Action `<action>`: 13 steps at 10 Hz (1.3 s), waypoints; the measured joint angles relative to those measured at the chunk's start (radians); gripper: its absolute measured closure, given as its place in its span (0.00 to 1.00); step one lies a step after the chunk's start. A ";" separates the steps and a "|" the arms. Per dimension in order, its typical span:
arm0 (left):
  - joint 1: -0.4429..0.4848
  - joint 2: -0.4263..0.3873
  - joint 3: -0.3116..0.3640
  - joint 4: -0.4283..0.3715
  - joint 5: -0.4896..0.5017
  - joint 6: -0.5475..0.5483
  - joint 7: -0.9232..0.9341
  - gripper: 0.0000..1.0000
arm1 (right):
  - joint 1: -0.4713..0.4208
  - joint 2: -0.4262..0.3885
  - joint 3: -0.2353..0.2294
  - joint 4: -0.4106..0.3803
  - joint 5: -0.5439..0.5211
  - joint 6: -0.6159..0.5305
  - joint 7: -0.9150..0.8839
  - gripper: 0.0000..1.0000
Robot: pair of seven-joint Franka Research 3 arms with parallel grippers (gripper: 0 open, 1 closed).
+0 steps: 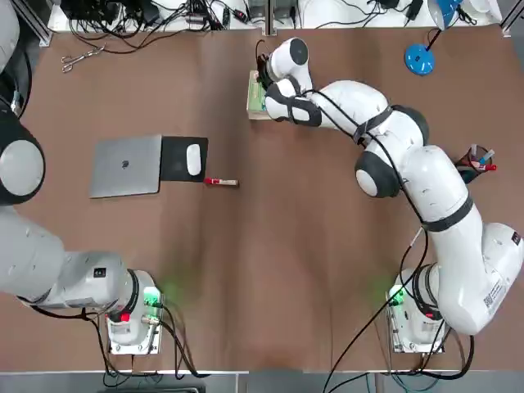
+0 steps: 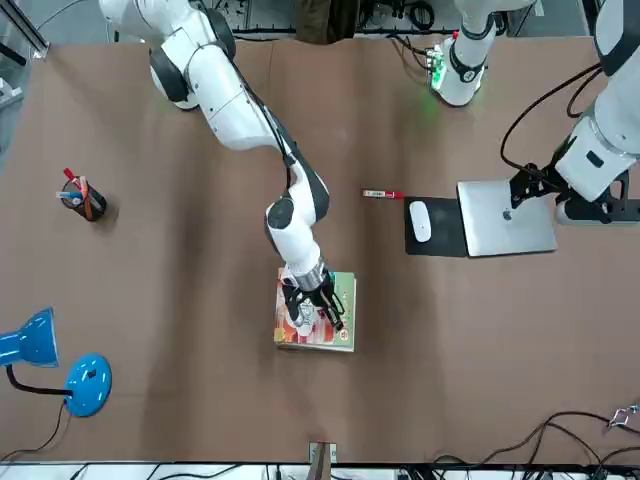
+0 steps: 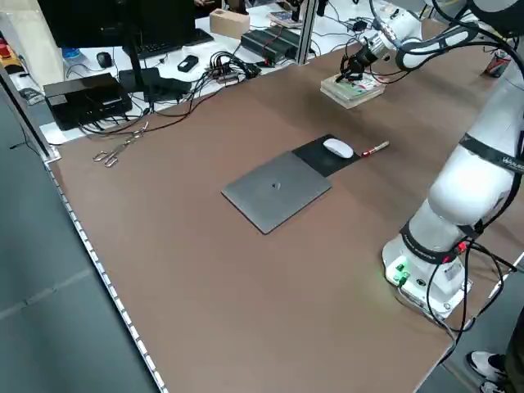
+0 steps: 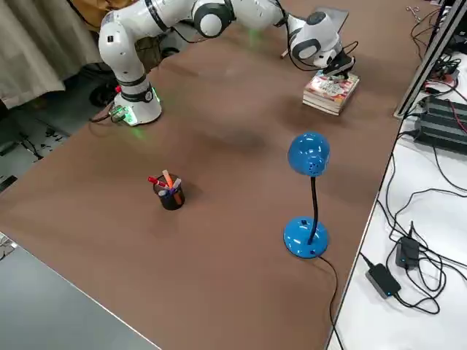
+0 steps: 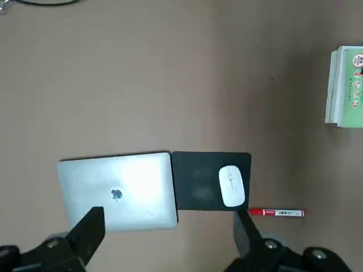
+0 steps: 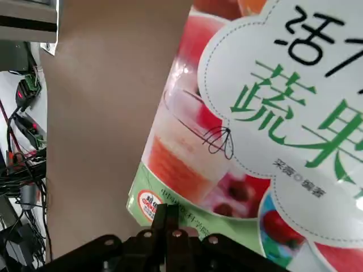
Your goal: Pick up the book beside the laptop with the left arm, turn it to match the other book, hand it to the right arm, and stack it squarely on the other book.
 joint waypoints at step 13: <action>0.001 0.000 0.000 0.000 0.000 0.000 0.000 0.00 | -0.004 0.015 0.000 0.044 0.001 -0.033 -0.008 0.96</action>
